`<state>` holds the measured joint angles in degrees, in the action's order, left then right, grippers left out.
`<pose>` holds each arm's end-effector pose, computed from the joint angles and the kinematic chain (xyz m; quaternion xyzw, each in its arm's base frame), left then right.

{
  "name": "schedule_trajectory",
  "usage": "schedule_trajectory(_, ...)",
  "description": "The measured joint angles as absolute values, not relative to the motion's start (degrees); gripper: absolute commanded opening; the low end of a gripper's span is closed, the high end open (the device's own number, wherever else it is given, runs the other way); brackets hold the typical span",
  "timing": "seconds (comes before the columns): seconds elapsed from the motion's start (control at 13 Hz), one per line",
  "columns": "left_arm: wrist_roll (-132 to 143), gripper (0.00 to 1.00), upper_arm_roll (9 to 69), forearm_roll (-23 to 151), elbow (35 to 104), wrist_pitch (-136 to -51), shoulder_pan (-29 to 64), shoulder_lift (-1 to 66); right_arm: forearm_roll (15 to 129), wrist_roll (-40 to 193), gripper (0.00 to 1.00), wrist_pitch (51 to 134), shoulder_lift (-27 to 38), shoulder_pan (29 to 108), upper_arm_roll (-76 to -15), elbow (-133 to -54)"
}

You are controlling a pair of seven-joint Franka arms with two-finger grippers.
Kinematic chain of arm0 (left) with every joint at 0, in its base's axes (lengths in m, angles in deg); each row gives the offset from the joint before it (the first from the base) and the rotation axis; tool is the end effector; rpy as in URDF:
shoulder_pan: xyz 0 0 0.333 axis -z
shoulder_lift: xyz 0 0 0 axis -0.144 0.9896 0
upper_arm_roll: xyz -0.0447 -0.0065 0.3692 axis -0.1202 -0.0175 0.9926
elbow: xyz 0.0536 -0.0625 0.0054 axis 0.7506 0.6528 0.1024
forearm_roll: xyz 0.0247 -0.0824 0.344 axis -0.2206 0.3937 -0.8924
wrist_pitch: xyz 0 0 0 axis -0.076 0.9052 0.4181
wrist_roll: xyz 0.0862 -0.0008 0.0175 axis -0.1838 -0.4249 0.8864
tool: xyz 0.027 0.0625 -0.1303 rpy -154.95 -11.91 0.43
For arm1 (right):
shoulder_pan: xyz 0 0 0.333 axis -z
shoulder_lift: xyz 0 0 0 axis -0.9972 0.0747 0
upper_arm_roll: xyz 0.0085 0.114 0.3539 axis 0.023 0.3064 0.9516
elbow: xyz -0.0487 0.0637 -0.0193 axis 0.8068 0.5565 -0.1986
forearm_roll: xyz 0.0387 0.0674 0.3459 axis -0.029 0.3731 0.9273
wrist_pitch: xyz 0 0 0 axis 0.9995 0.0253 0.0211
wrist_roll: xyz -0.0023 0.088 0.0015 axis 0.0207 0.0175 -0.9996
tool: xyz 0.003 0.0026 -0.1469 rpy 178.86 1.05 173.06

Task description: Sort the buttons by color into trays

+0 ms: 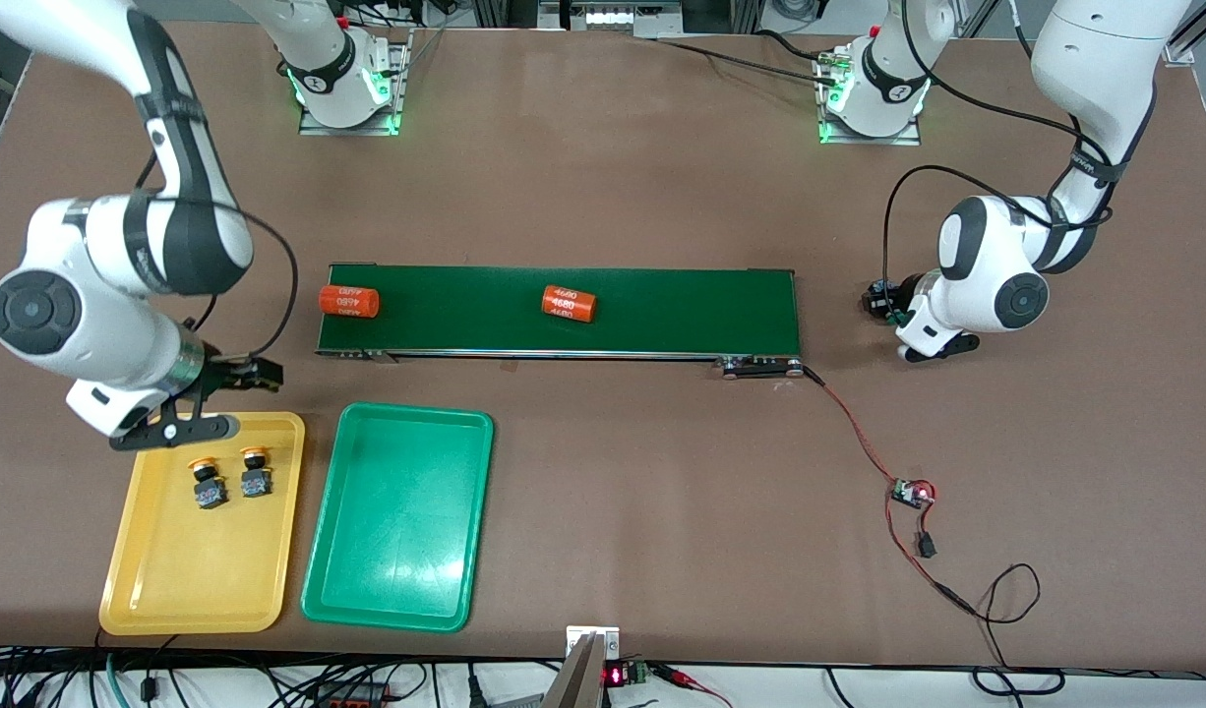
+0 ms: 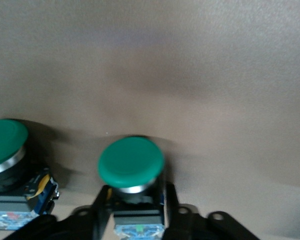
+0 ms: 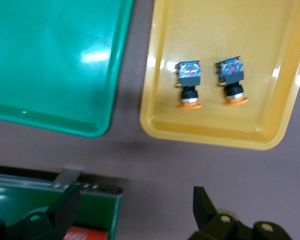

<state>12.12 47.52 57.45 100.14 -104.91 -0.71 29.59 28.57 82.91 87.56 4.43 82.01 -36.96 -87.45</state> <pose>0.4704 -0.0127 0.2086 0.9691 0.1213 -0.2134 0.0226 0.6394 0.0614 0.4234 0.9959 0.0706 -0.0341 0.0457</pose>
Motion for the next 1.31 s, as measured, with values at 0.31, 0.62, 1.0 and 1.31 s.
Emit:
schedule_trajectory(0.31,12.5,0.13,47.4,57.5,96.1,-98.4,-0.5,26.6,29.7,87.4,1.00,80.0,-3.4,81.2,-34.5,-88.6)
schedule_trajectory(0.62,12.6,0.13,43.5,57.5,84.4,-83.3,1.6,23.8,31.5,87.5,1.00,73.9,-10.3,82.8,-35.2,-88.8)
schedule_trajectory(1.0,17.8,0.14,34.7,62.0,80.0,-85.8,8.2,25.8,32.6,87.5,1.00,72.4,-12.5,83.9,-35.2,-90.1)
schedule_trajectory(1.31,22.3,0.20,34.7,62.6,79.7,-95.6,14.1,32.7,32.6,87.5,1.00,72.4,-12.5,83.7,-35.0,-90.6)
